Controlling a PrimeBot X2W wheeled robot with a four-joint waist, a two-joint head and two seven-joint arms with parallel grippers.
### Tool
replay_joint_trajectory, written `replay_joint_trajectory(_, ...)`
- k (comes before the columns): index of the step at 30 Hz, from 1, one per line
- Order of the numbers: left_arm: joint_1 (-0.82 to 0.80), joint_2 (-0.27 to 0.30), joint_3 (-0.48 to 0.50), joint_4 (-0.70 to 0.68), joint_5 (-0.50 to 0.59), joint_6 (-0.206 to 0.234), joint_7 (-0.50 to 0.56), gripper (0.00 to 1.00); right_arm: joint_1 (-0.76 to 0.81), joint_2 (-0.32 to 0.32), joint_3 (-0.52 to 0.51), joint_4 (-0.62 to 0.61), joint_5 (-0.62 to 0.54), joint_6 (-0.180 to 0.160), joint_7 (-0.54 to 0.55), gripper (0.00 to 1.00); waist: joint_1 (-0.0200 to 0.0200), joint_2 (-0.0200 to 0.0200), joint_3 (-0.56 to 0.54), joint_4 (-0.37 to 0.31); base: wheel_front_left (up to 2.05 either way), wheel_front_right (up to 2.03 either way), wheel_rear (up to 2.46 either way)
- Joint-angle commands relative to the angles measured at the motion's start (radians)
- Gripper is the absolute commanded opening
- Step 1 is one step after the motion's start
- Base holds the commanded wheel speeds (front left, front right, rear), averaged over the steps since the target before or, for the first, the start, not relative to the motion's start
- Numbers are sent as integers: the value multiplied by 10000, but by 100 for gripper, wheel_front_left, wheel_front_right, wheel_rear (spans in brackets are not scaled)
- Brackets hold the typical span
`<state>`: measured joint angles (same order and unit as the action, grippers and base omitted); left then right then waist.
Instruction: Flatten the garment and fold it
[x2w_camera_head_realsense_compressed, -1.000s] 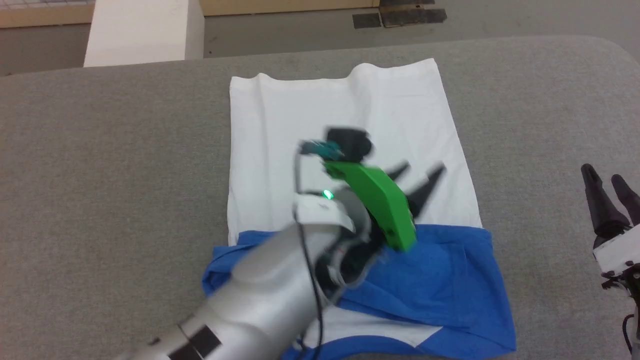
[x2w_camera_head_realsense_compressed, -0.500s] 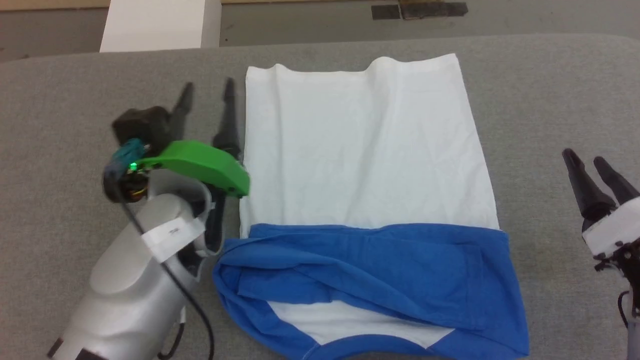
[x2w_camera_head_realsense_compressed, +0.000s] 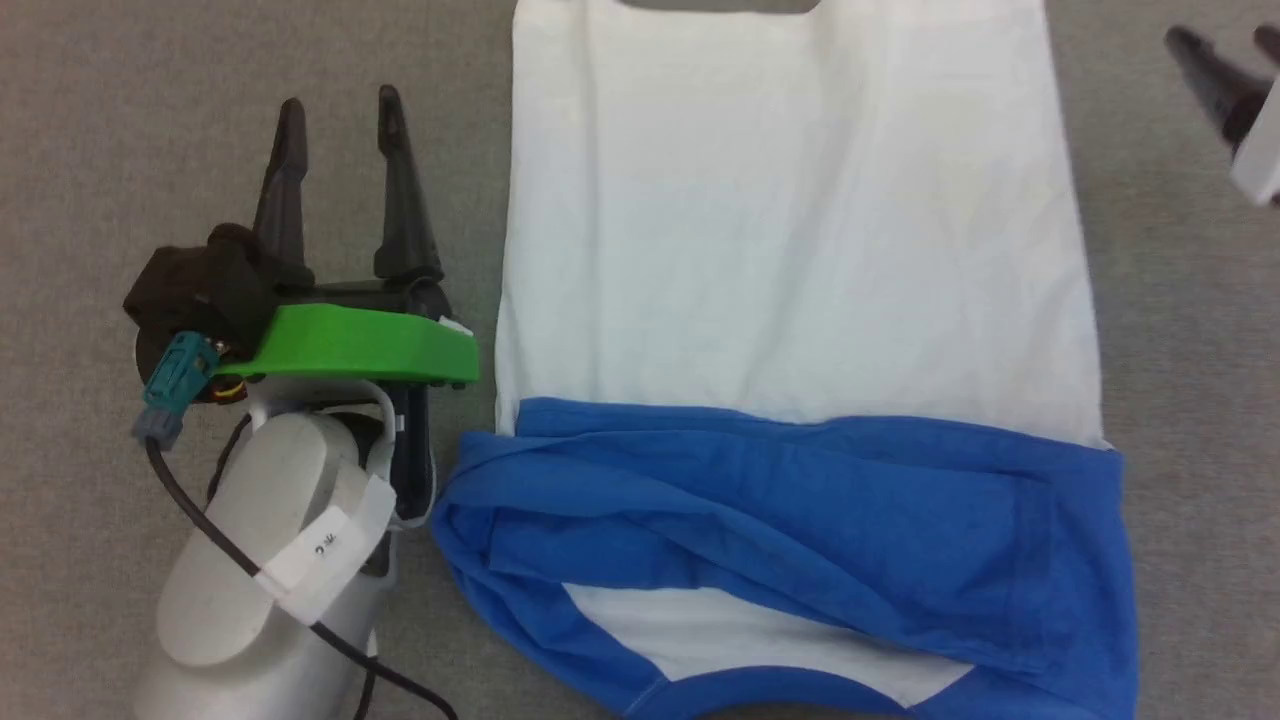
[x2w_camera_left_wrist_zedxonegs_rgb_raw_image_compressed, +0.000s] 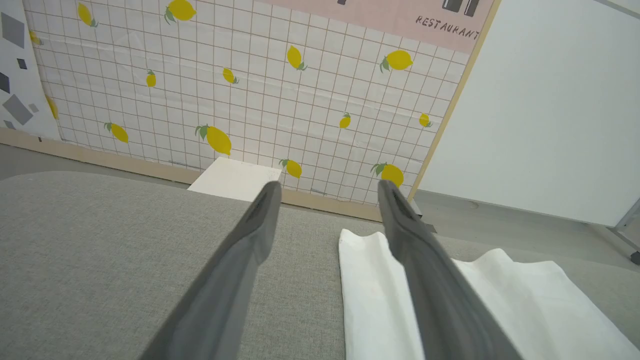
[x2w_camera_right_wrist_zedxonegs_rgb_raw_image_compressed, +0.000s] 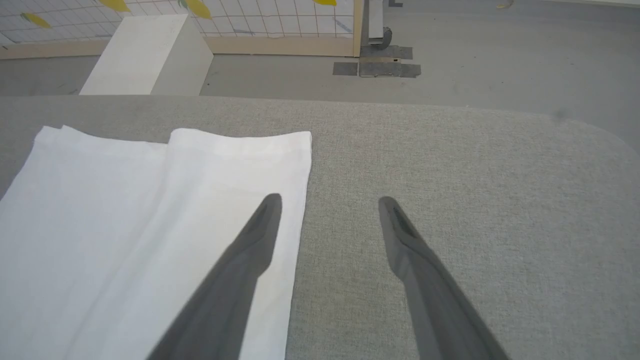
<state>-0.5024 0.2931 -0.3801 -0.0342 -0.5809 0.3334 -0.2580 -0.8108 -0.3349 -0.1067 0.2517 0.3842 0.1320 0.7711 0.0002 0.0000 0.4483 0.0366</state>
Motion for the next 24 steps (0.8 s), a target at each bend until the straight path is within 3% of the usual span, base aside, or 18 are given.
replay_joint_trajectory(1,-32,-97,-38,-69,130,-86,-36,100,-587,-152,240,305,-326,-13,186,100,-2,0,1213,911,0,0,0)
replay_joint_trajectory(11,-80,-660,118,-549,648,-170,-37,100,-2729,-540,1012,2033,-1724,-13,1041,100,-2,0,2193,1717,0,0,0)
replay_joint_trajectory(20,75,-942,297,-558,873,-366,-37,100,-3114,-660,1078,2860,-2430,-13,1574,100,-2,0,2385,1778,0,0,0)
replay_joint_trajectory(21,74,-940,320,-532,882,-380,-37,100,-3112,-656,1066,2909,-2427,-13,1655,51,-2,0,2367,1740,0,0,0)
replay_joint_trajectory(22,65,-932,330,-497,881,-409,-37,100,-3124,-637,1054,2922,-2399,-13,1685,24,-2,0,2342,1693,0,0,0)
replay_joint_trajectory(23,41,-905,327,-457,883,-438,-37,100,-3138,-627,1056,2931,-2373,-13,1686,0,-2,0,2312,1649,0,0,0)
replay_joint_trajectory(24,-10,-871,330,-416,857,-487,-6,100,-3156,-616,1057,2951,-2339,-13,1700,0,-2,0,2270,1581,0,0,0)
